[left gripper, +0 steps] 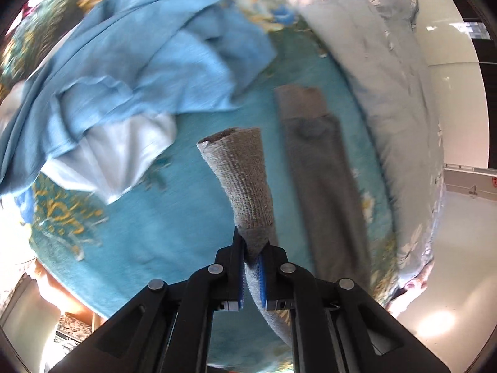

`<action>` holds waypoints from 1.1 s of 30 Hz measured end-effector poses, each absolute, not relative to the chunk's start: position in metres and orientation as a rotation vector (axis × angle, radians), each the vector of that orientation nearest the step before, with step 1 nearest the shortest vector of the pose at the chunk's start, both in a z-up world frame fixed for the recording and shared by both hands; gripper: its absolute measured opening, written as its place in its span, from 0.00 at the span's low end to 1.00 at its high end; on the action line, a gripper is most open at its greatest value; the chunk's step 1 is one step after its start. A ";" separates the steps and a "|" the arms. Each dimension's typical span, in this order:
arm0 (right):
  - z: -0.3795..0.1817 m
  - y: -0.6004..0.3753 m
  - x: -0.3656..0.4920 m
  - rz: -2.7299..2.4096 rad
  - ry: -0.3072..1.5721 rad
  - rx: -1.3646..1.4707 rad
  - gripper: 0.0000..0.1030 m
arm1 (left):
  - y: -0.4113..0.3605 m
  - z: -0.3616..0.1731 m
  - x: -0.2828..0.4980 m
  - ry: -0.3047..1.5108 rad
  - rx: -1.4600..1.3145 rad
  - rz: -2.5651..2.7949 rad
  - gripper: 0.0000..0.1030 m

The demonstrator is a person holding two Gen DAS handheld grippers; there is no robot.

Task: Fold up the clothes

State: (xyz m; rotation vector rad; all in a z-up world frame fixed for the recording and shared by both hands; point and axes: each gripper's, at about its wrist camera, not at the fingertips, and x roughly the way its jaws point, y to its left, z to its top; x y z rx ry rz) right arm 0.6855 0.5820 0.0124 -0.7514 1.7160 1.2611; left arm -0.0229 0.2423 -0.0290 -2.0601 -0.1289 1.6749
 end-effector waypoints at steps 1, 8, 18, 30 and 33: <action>0.016 0.591 0.681 1.268 1.723 -0.750 0.10 | 0.261 -0.028 -0.025 -0.119 -2.072 1.668 0.07; 0.006 0.669 0.639 1.285 1.744 -0.784 0.10 | 0.351 -0.041 -0.043 0.034 -2.132 1.680 0.07; -0.063 0.750 0.585 1.159 1.746 -0.932 0.10 | 0.453 -0.085 -0.060 0.177 -2.218 1.691 0.08; -0.098 0.771 0.563 1.158 1.656 -1.064 0.14 | 0.485 -0.099 -0.058 0.113 -2.117 1.529 0.34; -0.089 0.768 0.558 1.227 1.644 -1.050 0.40 | 0.473 -0.078 -0.061 0.073 -2.036 1.517 0.44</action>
